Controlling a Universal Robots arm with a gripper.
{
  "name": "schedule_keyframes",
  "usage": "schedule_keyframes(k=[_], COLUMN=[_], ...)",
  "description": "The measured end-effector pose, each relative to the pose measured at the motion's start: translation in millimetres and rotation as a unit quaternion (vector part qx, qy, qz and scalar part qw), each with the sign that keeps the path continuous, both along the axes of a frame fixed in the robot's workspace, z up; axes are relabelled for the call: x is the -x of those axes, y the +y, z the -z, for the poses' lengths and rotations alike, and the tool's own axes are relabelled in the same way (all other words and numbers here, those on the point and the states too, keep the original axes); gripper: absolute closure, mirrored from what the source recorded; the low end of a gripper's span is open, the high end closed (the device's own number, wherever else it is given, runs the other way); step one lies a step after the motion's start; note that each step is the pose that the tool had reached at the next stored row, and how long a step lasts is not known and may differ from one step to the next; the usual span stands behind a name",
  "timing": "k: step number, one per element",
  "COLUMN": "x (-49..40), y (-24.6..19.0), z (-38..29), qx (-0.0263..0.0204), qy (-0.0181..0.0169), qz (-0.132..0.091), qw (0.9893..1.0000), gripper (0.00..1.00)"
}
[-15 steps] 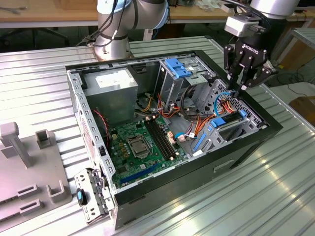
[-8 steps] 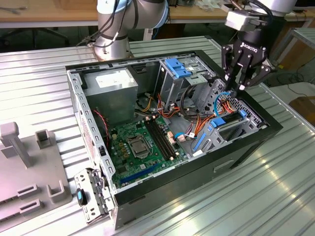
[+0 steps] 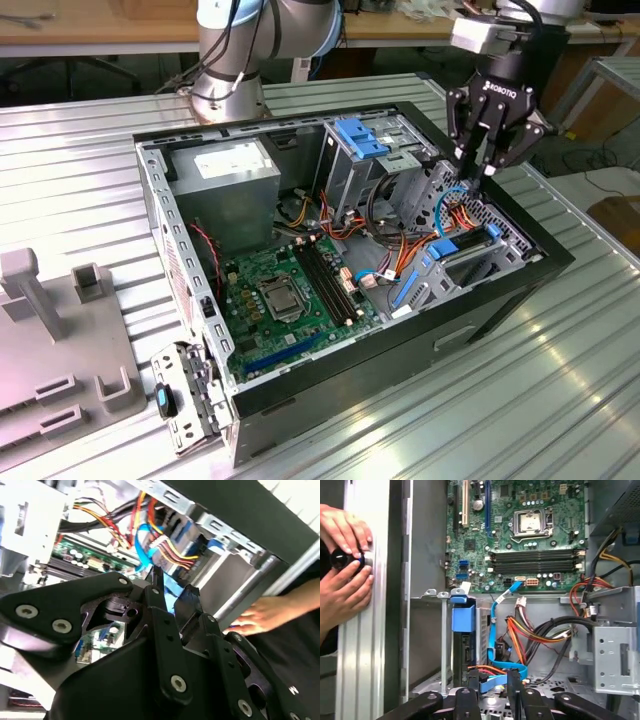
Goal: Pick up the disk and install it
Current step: 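Insert the second disk wire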
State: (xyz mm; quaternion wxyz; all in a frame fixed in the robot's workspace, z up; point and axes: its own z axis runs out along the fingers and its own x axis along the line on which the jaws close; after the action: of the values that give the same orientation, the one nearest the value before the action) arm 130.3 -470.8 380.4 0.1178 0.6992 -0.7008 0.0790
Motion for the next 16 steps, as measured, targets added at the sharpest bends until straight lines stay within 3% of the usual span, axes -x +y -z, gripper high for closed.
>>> schedule_keyframes(k=[1,3,6,7,8,9,14,16], x=[-1.6,-2.7,-2.7,-2.7,-2.7,-2.7,-2.7,-2.7], y=[0.2,0.6,1.2,1.9,3.1,3.4,3.4,3.4], z=[0.3,2.5,6.0,7.7,9.0,9.2,9.3,9.3], qx=[0.0075,0.0171,0.0185,0.0199,0.0255,0.0275,0.0316,0.0338], qy=[0.0000,0.0000,0.0000,0.0000,0.0000,0.0000,0.0000,0.0000], qz=[0.000,0.000,0.000,0.000,-0.001,-0.001,-0.001,-0.001], qw=[1.0000,0.9999,0.9998,0.9998,0.9997,0.9996,0.9995,0.9994], gripper=[0.64,0.64,0.64,0.64,0.64,0.64,0.64,0.78])
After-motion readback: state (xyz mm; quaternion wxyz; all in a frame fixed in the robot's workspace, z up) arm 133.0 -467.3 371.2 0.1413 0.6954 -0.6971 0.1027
